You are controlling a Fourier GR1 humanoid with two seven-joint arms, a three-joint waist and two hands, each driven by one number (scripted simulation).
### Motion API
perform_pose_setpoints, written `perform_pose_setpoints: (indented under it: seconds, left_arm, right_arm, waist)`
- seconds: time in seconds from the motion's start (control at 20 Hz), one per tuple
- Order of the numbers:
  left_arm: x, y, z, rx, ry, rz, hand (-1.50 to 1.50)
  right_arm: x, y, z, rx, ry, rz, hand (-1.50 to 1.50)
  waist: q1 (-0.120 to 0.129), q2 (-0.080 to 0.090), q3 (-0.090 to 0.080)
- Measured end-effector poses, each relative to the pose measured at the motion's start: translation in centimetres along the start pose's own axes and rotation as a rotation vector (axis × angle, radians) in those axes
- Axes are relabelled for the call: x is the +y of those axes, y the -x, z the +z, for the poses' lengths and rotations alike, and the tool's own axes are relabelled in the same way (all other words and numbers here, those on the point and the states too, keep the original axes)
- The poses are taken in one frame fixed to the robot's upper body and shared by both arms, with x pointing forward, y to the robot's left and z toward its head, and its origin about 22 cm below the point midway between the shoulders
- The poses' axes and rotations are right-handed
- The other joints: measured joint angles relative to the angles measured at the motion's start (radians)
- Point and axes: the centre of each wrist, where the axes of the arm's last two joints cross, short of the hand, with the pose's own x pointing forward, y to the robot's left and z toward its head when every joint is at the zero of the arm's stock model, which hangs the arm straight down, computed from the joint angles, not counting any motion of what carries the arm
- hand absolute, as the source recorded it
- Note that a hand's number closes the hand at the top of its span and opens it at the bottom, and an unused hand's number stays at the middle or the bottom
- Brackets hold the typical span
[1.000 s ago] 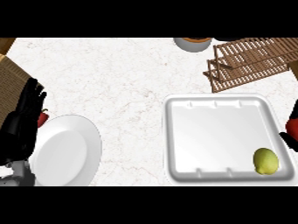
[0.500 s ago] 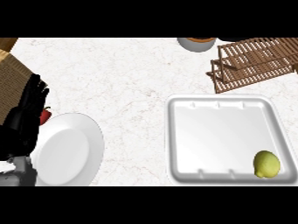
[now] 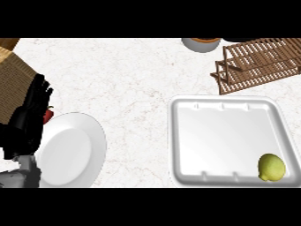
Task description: Pick the tomato from the tray and place it in the tiered shelf
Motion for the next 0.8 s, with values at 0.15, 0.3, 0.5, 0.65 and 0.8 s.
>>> perform_pose_setpoints:
  seconds: [0.15,0.3,0.5,0.65,0.8]
  left_arm:
    - [-0.2,-0.8,-0.2,-0.001,0.001,0.004,0.00]
    - [-0.2,-0.3,0.6,-0.001,0.010,0.005,0.00]
    - [0.5,-0.8,0.6,-0.007,0.015,0.009,0.00]
    - [0.1,-0.2,0.4,-0.010,0.021,0.005,0.00]
    - [0.0,-0.2,0.2,-0.009,0.021,0.009,0.00]
  right_arm:
    - [0.9,0.2,-2.0,0.007,0.015,-0.019,1.50]
    - [1.8,1.2,-3.5,0.006,0.030,-0.027,1.50]
    - [3.5,2.8,-5.2,0.004,0.060,-0.047,1.50]
    - [4.9,3.6,-6.4,-0.004,0.085,-0.067,1.50]
    - [5.3,3.9,-7.6,-0.012,0.090,-0.067,1.50]
  waist:
    - [0.003,0.001,0.000]
    - [0.006,0.001,0.000]
    - [0.011,0.003,0.001]
    - [0.013,0.005,0.001]
    - [0.017,0.006,0.001]
